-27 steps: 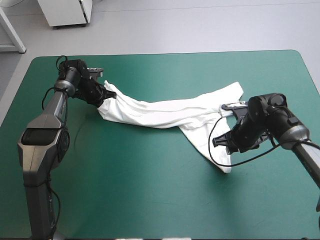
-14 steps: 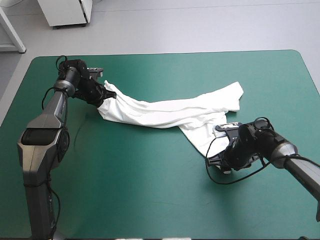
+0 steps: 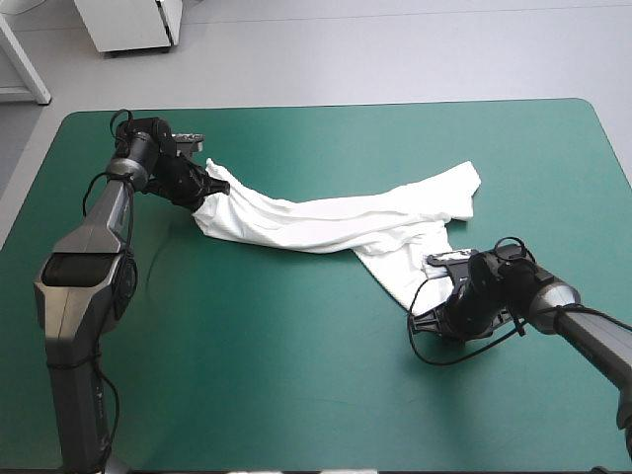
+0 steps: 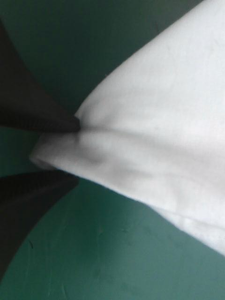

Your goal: Fold the cloth

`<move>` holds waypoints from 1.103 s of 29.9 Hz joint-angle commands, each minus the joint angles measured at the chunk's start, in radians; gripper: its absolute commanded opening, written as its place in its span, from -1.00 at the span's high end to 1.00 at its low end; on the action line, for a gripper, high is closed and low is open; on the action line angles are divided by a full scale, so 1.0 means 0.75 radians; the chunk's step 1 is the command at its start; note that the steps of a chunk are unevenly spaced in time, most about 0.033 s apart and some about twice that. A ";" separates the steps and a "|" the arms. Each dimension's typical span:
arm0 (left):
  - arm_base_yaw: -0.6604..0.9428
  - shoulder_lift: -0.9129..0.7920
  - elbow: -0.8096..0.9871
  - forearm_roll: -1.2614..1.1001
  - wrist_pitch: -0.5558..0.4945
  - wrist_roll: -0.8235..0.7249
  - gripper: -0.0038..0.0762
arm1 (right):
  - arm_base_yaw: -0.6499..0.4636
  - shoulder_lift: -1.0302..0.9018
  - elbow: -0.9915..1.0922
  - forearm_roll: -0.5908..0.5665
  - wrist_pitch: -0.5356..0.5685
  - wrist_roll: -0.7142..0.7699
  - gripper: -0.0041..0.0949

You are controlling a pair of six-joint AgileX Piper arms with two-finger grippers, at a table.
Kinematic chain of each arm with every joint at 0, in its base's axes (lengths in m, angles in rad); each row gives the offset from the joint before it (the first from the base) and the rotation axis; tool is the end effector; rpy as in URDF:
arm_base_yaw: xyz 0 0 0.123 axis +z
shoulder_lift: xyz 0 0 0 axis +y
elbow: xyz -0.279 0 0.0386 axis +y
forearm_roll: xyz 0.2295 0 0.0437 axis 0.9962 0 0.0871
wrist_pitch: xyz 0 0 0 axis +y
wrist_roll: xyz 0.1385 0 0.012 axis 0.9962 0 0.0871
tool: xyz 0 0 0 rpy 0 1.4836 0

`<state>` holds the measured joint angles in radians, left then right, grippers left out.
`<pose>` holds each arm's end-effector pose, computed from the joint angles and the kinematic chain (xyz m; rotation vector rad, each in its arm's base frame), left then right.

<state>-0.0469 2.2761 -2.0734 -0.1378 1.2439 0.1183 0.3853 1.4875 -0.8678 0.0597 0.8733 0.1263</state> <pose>0.4717 -0.0402 0.1723 0.1966 2.9134 -0.1865 0.2295 0.1000 0.1695 -0.3350 2.9726 0.1334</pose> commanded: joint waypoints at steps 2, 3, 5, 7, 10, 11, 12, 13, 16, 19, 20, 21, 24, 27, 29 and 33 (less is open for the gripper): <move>-0.002 -0.031 -0.009 -0.023 0.005 0.005 0.96 | -0.002 0.015 -0.003 0.046 -0.070 -0.001 0.94; -0.002 -0.031 -0.009 -0.033 0.005 0.005 0.96 | -0.002 0.013 -0.003 0.046 -0.063 -0.004 0.94; -0.002 -0.036 -0.009 -0.045 0.017 0.021 0.96 | -0.002 0.005 -0.017 0.036 -0.028 -0.007 0.95; -0.002 -0.050 -0.015 -0.049 0.040 0.030 0.96 | -0.002 -0.013 -0.044 0.022 0.010 -0.007 0.95; -0.002 -0.100 -0.023 -0.049 0.055 0.052 0.96 | -0.002 -0.075 -0.141 -0.041 0.061 -0.007 0.95; -0.002 -0.127 -0.036 -0.049 0.055 0.054 0.96 | -0.002 -0.109 -0.188 -0.068 0.082 -0.007 0.95; -0.002 -0.147 -0.049 -0.049 0.055 0.054 0.96 | -0.002 -0.132 -0.242 -0.098 0.097 -0.007 0.95; -0.002 -0.169 -0.068 -0.049 0.057 0.054 0.96 | -0.002 -0.162 -0.287 -0.125 0.120 -0.007 0.95; -0.002 -0.266 -0.130 -0.049 0.057 0.054 0.96 | -0.002 -0.244 -0.475 -0.226 0.183 -0.007 0.95; -0.002 -0.383 -0.198 -0.049 0.057 0.057 0.96 | -0.002 -0.303 -0.653 -0.317 0.227 -0.007 0.95; -0.002 -0.414 -0.221 -0.049 0.057 0.062 0.96 | -0.002 -0.316 -0.715 -0.346 0.239 -0.007 0.95; -0.002 -0.454 -0.247 -0.049 0.057 0.062 0.96 | -0.002 -0.326 -0.763 -0.374 0.246 -0.007 0.95; -0.002 -0.562 -0.330 -0.086 0.057 0.062 0.96 | -0.002 -0.349 -0.942 -0.437 0.266 -0.007 0.95; -0.002 -0.659 -0.416 -0.117 0.057 0.059 0.96 | -0.002 -0.353 -1.121 -0.463 0.269 -0.068 0.95; -0.002 -0.711 -0.472 -0.162 0.057 0.059 0.96 | -0.002 -0.353 -1.257 -0.462 0.266 -0.111 0.95; -0.002 -0.804 -0.604 -0.252 0.049 0.056 0.96 | -0.002 -0.353 -1.508 -0.480 0.229 -0.127 0.95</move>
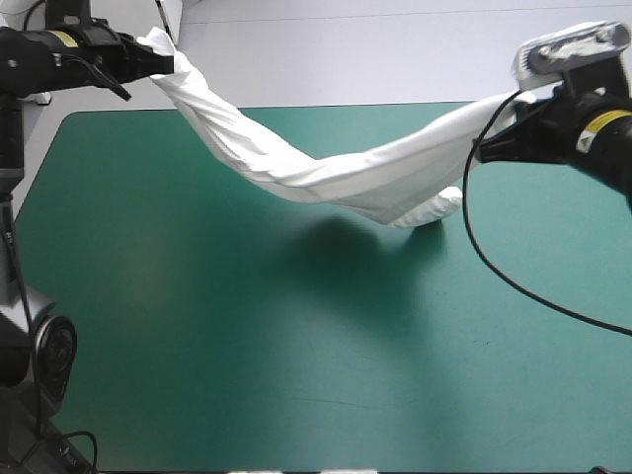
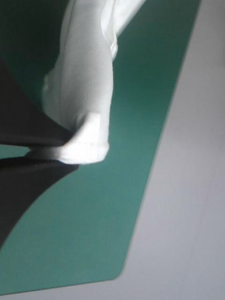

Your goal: Fold the cloth

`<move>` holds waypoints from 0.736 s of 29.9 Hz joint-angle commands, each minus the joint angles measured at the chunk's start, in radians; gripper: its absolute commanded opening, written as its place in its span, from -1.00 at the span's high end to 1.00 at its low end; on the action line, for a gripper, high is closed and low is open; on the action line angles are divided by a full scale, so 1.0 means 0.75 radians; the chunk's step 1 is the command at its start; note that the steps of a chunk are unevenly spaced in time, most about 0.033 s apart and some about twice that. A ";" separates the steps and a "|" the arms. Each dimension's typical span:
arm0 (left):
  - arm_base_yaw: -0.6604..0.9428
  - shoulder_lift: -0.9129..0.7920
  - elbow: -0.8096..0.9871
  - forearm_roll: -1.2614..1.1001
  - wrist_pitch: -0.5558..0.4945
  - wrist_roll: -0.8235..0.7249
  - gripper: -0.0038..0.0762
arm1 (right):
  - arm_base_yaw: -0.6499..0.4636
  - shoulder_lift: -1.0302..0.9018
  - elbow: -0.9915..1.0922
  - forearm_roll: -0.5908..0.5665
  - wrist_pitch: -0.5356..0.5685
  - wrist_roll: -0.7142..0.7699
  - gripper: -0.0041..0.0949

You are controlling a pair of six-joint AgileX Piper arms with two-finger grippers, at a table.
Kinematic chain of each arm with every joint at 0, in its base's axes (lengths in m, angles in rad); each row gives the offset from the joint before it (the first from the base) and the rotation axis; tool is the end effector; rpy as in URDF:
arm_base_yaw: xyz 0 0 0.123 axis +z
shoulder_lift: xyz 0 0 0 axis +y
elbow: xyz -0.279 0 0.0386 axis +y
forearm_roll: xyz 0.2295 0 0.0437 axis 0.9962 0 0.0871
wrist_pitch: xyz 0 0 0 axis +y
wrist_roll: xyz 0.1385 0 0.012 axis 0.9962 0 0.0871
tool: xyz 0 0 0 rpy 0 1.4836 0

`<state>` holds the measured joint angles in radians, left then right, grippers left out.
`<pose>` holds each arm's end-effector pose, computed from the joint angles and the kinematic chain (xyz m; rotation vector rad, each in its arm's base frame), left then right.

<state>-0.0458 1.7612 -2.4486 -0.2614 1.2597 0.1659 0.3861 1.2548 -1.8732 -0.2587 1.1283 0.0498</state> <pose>0.3582 -0.0507 0.5073 0.2866 2.0174 -0.2300 0.2304 0.0590 0.5149 -0.2900 1.9471 -0.0199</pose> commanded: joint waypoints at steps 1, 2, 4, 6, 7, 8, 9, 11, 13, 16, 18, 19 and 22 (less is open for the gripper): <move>-0.003 -0.136 -0.136 -0.110 0.022 -0.010 0.96 | -0.003 -0.043 -0.231 -0.055 -0.116 -0.040 0.95; -0.003 -0.156 -0.161 -0.138 0.014 -0.010 0.96 | -0.003 -0.043 -0.291 -0.055 -0.122 -0.066 0.95; -0.003 -0.196 -0.221 -0.199 -0.011 -0.013 0.96 | -0.003 -0.043 -0.394 -0.047 -0.122 -0.121 0.95; -0.003 -0.236 -0.273 -0.268 -0.054 -0.013 0.96 | -0.003 -0.040 -0.499 -0.010 -0.131 -0.182 0.95; -0.003 -0.253 -0.290 -0.290 -0.077 -0.013 0.96 | -0.003 -0.038 -0.539 0.006 -0.136 -0.208 0.95; -0.003 -0.276 -0.307 -0.312 -0.108 -0.013 0.96 | -0.003 -0.038 -0.587 0.021 -0.144 -0.217 0.95; -0.003 -0.299 -0.318 -0.334 -0.141 -0.013 0.96 | -0.003 -0.038 -0.632 0.041 -0.156 -0.221 0.95; -0.003 -0.344 -0.327 -0.370 -0.201 -0.013 0.96 | -0.003 -0.038 -0.710 0.086 -0.177 -0.220 0.95; -0.003 -0.389 -0.327 -0.390 -0.251 -0.013 0.96 | -0.003 -0.038 -0.773 0.116 -0.183 -0.223 0.95; -0.003 -0.447 -0.327 -0.397 -0.270 -0.013 0.96 | -0.003 -0.038 -0.819 0.157 -0.177 -0.226 0.95; -0.003 -0.455 -0.327 -0.391 -0.247 -0.013 0.96 | -0.003 -0.035 -0.822 0.166 -0.148 -0.226 0.95; -0.003 -0.455 -0.327 -0.391 -0.220 -0.013 0.96 | -0.003 -0.032 -0.815 0.166 -0.124 -0.224 0.95; -0.003 -0.418 -0.314 -0.360 -0.101 -0.013 0.96 | -0.003 0.009 -0.798 0.166 0.013 -0.209 0.95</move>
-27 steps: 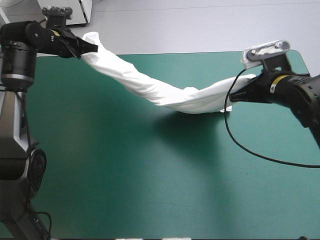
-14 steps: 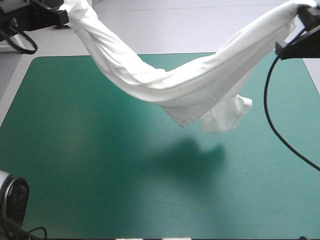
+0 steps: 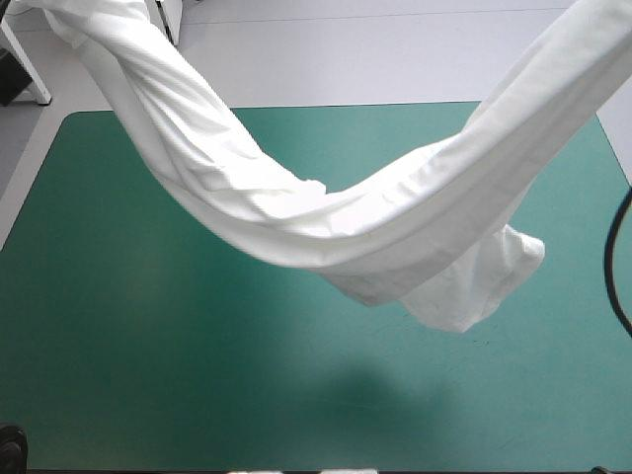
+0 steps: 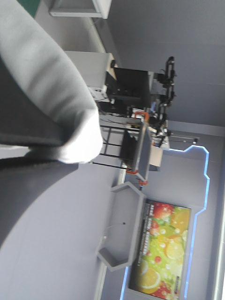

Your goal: Fold the cloth

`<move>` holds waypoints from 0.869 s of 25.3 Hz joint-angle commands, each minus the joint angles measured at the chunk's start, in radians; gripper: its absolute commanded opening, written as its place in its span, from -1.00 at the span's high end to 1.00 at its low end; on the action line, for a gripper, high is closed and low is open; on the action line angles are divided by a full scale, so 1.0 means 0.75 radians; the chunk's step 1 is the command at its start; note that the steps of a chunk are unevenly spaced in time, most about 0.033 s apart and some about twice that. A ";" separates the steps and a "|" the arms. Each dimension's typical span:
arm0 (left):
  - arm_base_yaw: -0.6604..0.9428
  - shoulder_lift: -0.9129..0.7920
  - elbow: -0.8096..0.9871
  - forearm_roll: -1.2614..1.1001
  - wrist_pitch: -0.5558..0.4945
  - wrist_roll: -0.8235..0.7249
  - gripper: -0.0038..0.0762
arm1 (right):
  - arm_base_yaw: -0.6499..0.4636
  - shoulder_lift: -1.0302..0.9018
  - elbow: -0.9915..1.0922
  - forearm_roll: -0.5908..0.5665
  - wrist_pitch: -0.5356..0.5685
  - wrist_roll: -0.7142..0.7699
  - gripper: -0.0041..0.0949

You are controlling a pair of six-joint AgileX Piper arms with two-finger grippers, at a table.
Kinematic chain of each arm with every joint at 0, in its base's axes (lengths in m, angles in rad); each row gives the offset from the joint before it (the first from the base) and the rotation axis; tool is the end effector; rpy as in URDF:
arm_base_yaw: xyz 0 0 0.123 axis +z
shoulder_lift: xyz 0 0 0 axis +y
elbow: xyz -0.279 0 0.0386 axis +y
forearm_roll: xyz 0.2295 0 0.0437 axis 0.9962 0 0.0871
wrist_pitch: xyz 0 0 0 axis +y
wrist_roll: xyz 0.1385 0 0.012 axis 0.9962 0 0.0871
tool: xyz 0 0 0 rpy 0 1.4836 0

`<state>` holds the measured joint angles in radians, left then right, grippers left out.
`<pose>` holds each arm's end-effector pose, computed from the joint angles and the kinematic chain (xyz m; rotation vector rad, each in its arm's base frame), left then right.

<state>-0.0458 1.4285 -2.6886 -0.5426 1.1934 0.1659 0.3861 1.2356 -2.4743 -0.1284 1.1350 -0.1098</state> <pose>0.1433 -0.0734 0.6618 0.4171 1.3362 -0.4221 0.1114 0.0279 0.6569 -0.2800 1.3501 0.1055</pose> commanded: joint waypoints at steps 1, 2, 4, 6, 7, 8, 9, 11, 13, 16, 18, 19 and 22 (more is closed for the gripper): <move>-0.003 0.042 0.020 0.033 0.026 -0.013 0.96 | -0.003 0.049 0.011 -0.008 0.056 0.012 0.95; -0.003 0.063 0.038 0.048 0.076 -0.013 0.96 | -0.003 0.069 0.024 -0.011 0.101 0.024 0.95; -0.003 0.106 0.089 0.055 0.127 -0.010 0.96 | -0.003 0.110 0.059 -0.031 0.153 0.048 0.95; -0.003 0.136 0.175 0.052 0.124 -0.008 0.96 | -0.003 0.143 0.131 -0.031 0.153 0.077 0.95; -0.003 0.145 0.215 0.052 0.124 -0.008 0.96 | -0.003 0.155 0.165 -0.031 0.153 0.091 0.95; -0.003 0.166 0.338 0.057 0.124 0.003 0.96 | -0.003 0.180 0.274 -0.044 0.153 0.146 0.95; -0.003 0.174 0.407 0.072 0.124 0.022 0.96 | -0.003 0.195 0.339 -0.050 0.153 0.156 0.95; -0.003 0.216 0.623 0.157 0.124 0.040 0.96 | -0.003 0.241 0.543 -0.098 0.148 0.182 0.95; -0.003 0.257 0.774 0.214 0.113 0.043 0.96 | -0.003 0.280 0.695 -0.134 0.104 0.211 0.95; -0.003 0.333 0.953 0.248 0.052 0.043 0.96 | -0.032 0.349 0.877 -0.155 -0.051 0.266 0.95; -0.003 0.386 1.039 0.248 -0.020 0.043 0.96 | -0.075 0.418 0.955 -0.125 -0.166 0.327 0.95; -0.003 0.418 1.063 0.251 -0.062 0.043 0.96 | -0.097 0.450 0.973 -0.107 -0.202 0.341 0.95; -0.003 0.567 1.073 0.269 -0.280 0.043 0.96 | -0.219 0.660 0.955 -0.028 -0.342 0.350 0.95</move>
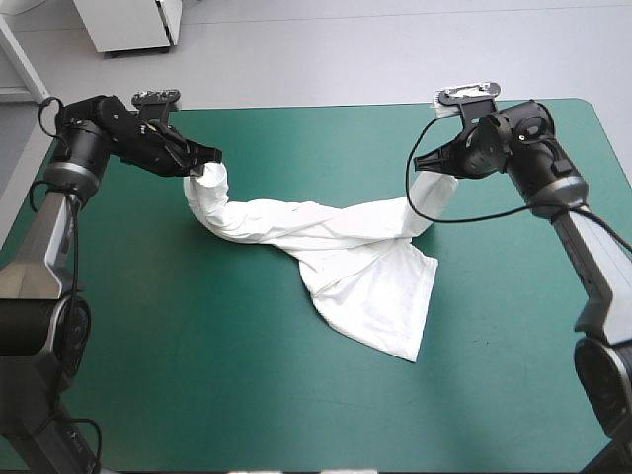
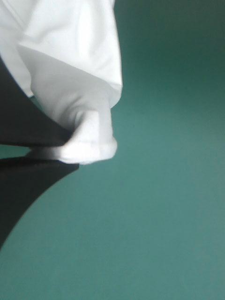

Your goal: Fold the cloth

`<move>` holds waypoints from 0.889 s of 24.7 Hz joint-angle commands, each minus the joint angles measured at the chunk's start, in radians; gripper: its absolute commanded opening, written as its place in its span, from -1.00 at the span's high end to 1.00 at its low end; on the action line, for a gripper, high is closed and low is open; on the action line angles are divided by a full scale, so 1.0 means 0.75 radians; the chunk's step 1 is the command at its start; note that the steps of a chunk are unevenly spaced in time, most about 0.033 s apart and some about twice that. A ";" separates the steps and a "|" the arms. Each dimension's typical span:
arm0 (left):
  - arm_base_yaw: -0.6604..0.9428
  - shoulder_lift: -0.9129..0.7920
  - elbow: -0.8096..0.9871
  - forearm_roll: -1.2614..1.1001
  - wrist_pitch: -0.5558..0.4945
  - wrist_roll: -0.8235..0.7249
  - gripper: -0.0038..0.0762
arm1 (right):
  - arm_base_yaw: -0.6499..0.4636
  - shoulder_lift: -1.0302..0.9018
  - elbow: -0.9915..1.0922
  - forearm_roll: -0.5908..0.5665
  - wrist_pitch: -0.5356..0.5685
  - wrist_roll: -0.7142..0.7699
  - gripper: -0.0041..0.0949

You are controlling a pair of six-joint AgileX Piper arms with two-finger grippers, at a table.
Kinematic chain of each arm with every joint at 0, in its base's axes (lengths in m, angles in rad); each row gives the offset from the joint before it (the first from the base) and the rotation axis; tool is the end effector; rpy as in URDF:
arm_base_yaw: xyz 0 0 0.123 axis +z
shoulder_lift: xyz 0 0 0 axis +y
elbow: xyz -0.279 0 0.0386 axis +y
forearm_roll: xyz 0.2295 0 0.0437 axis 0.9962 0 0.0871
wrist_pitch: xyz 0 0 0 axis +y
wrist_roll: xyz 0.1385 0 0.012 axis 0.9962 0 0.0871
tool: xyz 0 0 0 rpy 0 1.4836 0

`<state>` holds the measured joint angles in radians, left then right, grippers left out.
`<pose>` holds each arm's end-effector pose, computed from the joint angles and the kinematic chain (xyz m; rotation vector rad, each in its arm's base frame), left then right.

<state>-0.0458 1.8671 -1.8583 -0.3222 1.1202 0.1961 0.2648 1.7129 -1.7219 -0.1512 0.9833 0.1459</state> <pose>0.4156 -0.0587 0.3066 0.2305 2.5595 -0.3716 0.3852 0.0864 0.3330 -0.1928 2.4355 -0.0093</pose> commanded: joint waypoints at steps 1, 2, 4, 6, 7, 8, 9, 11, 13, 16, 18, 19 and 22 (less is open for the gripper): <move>-0.003 0.008 -0.034 -0.022 -0.230 0.002 0.96 | -0.077 0.053 -0.059 0.002 -0.154 0.006 0.95; -0.003 0.055 -0.034 -0.022 -0.302 0.002 0.96 | -0.116 0.122 -0.090 0.002 -0.175 0.003 0.95; -0.003 0.125 -0.034 -0.022 -0.379 0.002 0.96 | -0.168 0.210 -0.146 0.015 -0.190 0.003 0.95; -0.003 0.198 -0.034 -0.003 -0.426 0.000 0.96 | -0.230 0.289 -0.210 0.065 -0.206 0.003 0.95; -0.003 0.236 -0.034 0.002 -0.444 -0.003 0.96 | -0.257 0.325 -0.243 0.100 -0.206 0.003 0.95; -0.003 0.258 -0.034 0.002 -0.447 -0.003 0.96 | -0.275 0.348 -0.263 0.120 -0.206 0.003 0.95; -0.003 0.272 -0.034 0.002 -0.449 -0.006 0.96 | -0.291 0.366 -0.279 0.136 -0.203 0.003 0.95; -0.003 0.311 -0.034 0.014 -0.465 -0.009 0.96 | -0.321 0.416 -0.325 0.176 -0.200 -0.015 0.95; -0.003 0.332 -0.034 0.024 -0.515 -0.009 0.96 | -0.333 0.462 -0.362 0.202 -0.195 -0.043 0.95; -0.003 0.349 -0.034 0.036 -0.593 -0.009 0.96 | -0.336 0.512 -0.383 0.212 -0.191 -0.072 0.95; -0.003 0.354 -0.037 0.045 -0.627 -0.009 0.96 | -0.336 0.534 -0.383 0.212 -0.189 -0.072 0.95; -0.003 0.360 -0.037 0.051 -0.640 -0.009 0.96 | -0.336 0.547 -0.383 0.212 -0.187 -0.072 0.95; -0.003 0.378 -0.042 0.074 -0.655 -0.009 0.96 | -0.336 0.560 -0.380 0.212 -0.181 -0.072 0.95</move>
<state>-0.0458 2.1986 -1.8595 -0.2756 0.6842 0.1952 0.0242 2.1894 -1.9742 0.0102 0.8789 0.1034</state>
